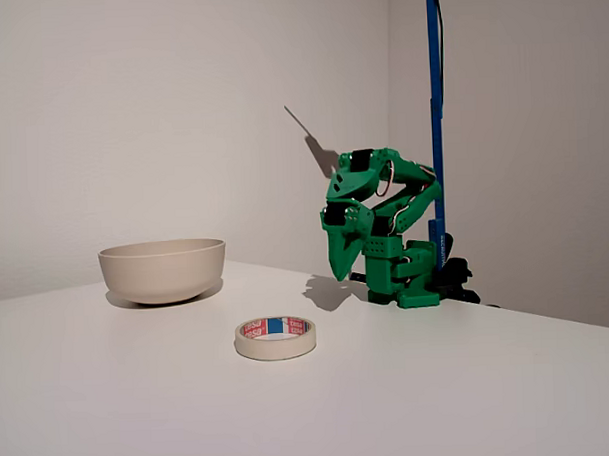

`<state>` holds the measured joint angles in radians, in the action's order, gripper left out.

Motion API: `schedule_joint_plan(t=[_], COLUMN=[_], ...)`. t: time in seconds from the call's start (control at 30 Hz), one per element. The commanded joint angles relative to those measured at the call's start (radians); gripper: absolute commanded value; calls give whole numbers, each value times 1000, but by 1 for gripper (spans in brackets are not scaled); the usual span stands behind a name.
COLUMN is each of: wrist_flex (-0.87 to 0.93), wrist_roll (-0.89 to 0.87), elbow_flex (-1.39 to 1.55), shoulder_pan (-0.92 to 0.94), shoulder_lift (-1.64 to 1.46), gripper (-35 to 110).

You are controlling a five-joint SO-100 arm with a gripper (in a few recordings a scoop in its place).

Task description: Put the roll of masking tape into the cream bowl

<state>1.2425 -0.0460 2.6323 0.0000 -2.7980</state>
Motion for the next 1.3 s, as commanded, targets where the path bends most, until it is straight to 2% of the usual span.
schedule_joint_plan(t=[0.0, 0.6, 0.73, 1.27], wrist_flex=[20, 38, 12, -61], wrist_roll=[-17, -12, -20, -51], elbow_flex=[-222, -583, -595, -607], shoulder_pan=[-18, 44, 44, 32], shoulder_lift=[170, 664, 692, 848], gripper=[-8, -8, 16, 20])
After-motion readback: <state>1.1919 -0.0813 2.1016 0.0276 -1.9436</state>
